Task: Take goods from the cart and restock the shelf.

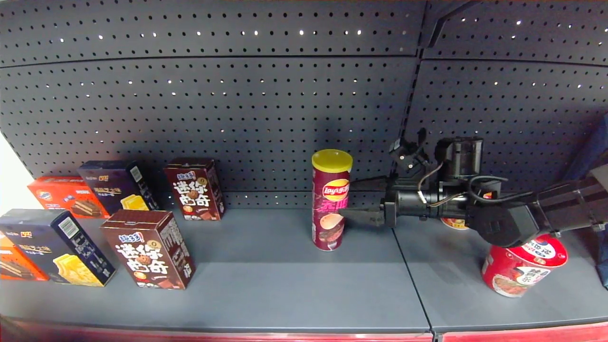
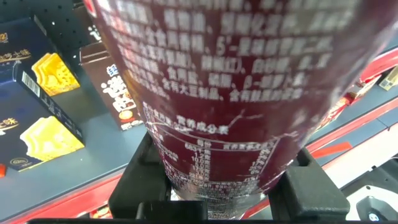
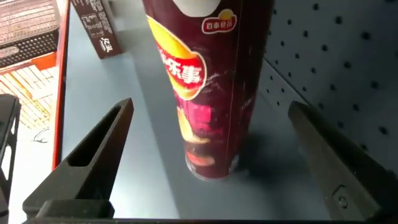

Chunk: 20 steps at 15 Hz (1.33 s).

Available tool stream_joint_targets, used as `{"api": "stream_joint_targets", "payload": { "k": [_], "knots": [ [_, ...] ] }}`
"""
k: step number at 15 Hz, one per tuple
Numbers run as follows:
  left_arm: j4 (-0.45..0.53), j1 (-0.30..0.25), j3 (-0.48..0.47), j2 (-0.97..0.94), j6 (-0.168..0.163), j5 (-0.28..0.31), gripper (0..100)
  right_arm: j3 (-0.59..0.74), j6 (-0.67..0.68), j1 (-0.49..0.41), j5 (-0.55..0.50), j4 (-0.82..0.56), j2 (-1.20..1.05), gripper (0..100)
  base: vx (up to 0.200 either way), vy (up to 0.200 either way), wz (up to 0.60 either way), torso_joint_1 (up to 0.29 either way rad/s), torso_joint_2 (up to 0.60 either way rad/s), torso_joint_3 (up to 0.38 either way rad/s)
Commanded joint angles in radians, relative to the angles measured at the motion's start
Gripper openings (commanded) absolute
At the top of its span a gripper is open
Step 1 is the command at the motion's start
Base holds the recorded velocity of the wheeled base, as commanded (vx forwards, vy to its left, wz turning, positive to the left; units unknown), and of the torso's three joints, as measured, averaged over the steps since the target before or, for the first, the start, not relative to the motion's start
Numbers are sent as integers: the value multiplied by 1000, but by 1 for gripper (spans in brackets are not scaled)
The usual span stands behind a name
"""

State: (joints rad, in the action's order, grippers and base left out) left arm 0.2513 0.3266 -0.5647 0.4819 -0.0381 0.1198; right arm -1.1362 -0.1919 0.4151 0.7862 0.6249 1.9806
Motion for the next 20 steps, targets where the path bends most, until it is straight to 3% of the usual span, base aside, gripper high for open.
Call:
{"api": "stream_joint_targets", "payload": {
  "k": [1,17,18,20],
  "knots": [
    [-1,0,2,0,0,0,0,-28,0,10,5,7,56,100,0,0,0,0,0,0],
    [2,-1,20,0,0,-40,0,-152,9,59,-12,78,276,100,0,0,0,0,0,0],
    [2,-1,22,-2,0,-40,0,-152,11,57,-10,79,277,0,0,0,0,0,0,0],
    [2,-1,25,-2,0,-40,0,-152,9,60,-35,79,268,0,0,0,0,0,0,0]
  ]
}}
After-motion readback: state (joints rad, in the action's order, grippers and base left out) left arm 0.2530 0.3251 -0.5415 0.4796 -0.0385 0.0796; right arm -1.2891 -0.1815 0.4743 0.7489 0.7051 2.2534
